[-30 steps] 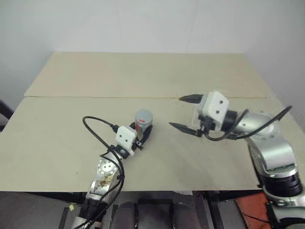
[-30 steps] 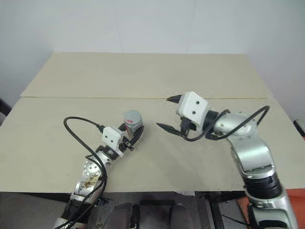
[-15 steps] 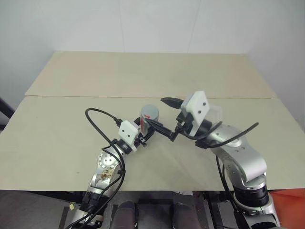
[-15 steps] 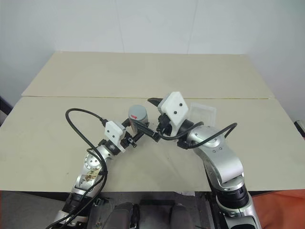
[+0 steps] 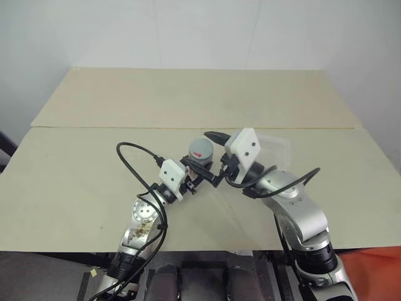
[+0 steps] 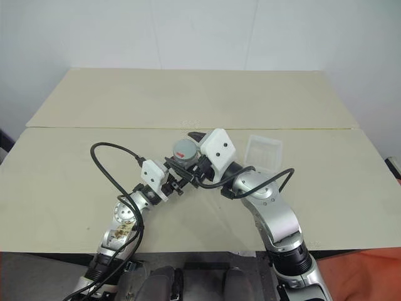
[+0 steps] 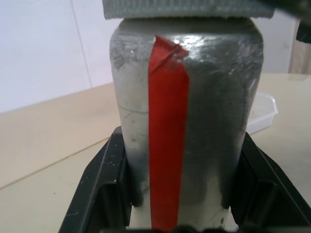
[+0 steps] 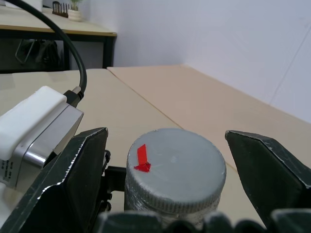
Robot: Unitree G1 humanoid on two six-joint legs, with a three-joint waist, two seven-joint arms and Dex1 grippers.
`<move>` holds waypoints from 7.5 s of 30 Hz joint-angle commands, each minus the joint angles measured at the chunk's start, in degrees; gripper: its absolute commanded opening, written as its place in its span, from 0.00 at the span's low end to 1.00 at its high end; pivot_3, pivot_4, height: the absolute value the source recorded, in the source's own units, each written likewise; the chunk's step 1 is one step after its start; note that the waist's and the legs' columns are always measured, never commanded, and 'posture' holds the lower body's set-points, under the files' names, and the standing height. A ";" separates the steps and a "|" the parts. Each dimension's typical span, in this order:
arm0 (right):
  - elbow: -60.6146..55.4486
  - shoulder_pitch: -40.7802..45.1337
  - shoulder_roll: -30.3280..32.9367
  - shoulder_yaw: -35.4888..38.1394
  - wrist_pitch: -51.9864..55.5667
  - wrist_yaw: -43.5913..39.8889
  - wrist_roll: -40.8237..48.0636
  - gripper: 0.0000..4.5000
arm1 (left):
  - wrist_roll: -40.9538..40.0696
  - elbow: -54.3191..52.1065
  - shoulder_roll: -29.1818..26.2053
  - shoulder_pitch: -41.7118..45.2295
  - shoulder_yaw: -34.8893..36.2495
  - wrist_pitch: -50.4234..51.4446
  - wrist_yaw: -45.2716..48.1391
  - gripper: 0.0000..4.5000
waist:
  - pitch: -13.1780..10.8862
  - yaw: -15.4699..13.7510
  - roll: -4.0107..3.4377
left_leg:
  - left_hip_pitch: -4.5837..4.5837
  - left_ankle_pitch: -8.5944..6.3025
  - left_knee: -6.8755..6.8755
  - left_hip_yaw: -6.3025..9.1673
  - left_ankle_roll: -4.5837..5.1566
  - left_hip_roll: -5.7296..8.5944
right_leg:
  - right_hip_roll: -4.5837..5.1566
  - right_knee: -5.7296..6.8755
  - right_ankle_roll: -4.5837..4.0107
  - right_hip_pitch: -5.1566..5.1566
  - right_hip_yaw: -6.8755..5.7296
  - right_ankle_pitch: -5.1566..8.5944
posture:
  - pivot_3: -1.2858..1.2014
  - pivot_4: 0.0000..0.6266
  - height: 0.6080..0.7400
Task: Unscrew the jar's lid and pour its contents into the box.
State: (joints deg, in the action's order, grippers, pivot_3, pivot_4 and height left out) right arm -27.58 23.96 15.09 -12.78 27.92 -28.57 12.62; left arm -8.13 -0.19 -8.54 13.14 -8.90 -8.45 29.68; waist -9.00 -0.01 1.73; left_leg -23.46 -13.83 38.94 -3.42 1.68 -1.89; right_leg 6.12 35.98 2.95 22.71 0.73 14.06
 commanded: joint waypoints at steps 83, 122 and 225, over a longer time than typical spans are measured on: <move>15.91 11.79 12.49 10.16 -21.41 -33.18 14.21 0.98 | -3.00 0.00 -0.02 -0.53 -1.89 -3.33 7.13 0.47 | -0.03 -0.04 -0.03 | -0.31 0.01 -0.03 -0.03 -0.02 -0.04 | 0.06 0.10 -0.03 0.44 0.06 -0.02 | 0.52 0.24 1.00; -3.36 -2.33 2.07 4.11 3.33 -1.45 5.78 0.89 | -0.71 2.18 2.13 0.70 -1.14 -6.93 3.87 0.47 | -0.02 -0.30 -0.03 | -0.33 0.03 0.01 -0.03 -0.03 0.01 | 0.01 0.08 -0.01 0.40 0.04 -0.01 | 0.52 0.24 1.00; 17.52 7.45 10.11 7.33 -20.62 -25.99 8.88 0.99 | -3.53 4.60 2.83 1.75 -1.87 -8.56 9.75 0.47 | -0.03 -0.54 -0.04 | -0.33 0.04 0.05 -0.08 -0.04 0.01 | 0.01 0.08 0.00 0.39 0.05 -0.06 | 0.52 0.24 1.00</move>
State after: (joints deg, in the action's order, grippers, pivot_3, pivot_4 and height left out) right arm -8.12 31.45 24.45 -7.64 6.93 -54.87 20.50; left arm -10.88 5.79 -5.97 14.85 -11.01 -15.13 39.48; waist -9.02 -0.55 1.70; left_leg -23.79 -13.80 38.99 -3.49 1.64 -1.89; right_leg 6.13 36.06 2.95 23.10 0.78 14.00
